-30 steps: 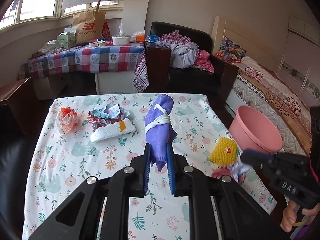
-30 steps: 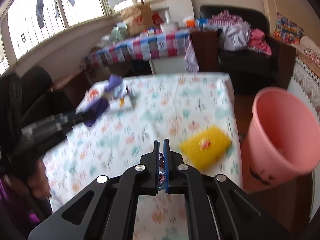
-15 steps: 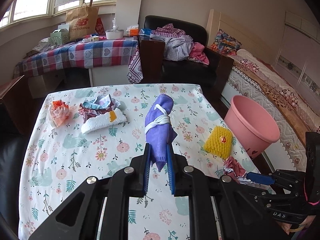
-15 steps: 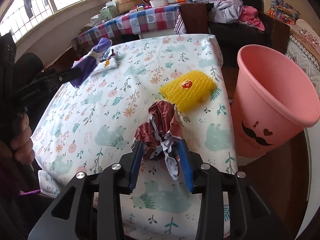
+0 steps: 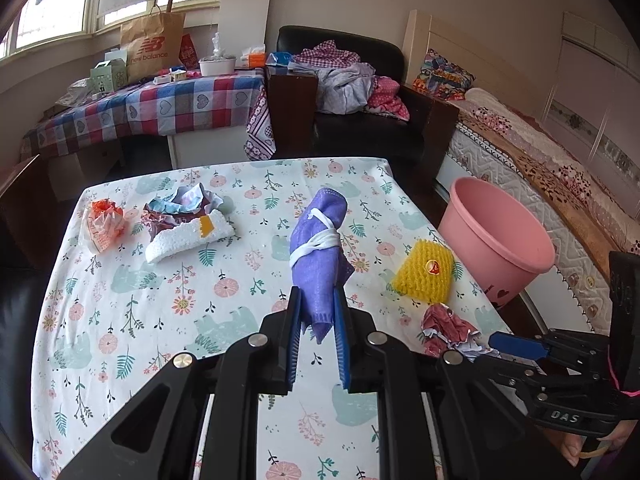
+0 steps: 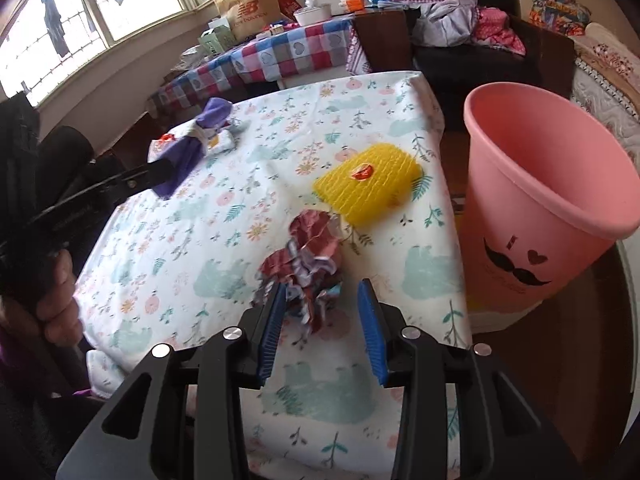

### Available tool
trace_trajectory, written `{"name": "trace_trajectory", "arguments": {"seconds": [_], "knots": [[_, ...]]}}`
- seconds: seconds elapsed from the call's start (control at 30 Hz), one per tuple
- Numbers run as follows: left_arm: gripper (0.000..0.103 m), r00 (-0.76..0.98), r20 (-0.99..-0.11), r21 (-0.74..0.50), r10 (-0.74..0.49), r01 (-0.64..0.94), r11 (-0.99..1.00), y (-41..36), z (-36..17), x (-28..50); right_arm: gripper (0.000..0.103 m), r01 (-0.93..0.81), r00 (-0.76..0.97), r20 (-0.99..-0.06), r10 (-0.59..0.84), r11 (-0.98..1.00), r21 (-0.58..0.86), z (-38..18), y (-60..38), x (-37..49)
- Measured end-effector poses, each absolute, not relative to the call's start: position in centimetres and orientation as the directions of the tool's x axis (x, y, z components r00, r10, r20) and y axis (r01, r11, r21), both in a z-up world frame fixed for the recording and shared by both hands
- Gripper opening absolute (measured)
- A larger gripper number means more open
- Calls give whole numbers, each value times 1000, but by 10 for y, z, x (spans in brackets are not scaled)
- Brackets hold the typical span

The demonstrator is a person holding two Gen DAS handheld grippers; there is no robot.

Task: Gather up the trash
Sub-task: 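Carry the purple cloth and crumpled wrapper in both tools over the pink bucket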

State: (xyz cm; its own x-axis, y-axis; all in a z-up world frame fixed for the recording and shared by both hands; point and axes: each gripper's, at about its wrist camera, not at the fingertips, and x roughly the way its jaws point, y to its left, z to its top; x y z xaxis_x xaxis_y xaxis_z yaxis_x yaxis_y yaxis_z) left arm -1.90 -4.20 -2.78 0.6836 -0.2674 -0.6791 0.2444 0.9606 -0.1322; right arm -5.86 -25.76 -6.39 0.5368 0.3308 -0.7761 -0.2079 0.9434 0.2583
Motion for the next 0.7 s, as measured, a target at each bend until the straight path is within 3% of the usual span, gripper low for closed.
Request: {"name": "trace_trajectory", "arguments": {"seconds": [0.07,0.13,0.43,0.7], "knots": [[14,684,-679,-130,-267,246,961,-43,-27,-19,33,-208,532,-776,339,941,268,-66,-258,-56],[14,684,-680,-128,-266,246,961,-44,-27,-19,16,-214,520,-793,317,947,238,-69,-255,-56],[14,693,-668,-108,-270,269,957,-62,-17,-13,14,-217,629,-720,293,956,200,-41,-267,-68],[14,720,-632,-85,-286,302,950,-112,2,5,14,-112,765,-621,170,985,131,-3,-295,-63]]}}
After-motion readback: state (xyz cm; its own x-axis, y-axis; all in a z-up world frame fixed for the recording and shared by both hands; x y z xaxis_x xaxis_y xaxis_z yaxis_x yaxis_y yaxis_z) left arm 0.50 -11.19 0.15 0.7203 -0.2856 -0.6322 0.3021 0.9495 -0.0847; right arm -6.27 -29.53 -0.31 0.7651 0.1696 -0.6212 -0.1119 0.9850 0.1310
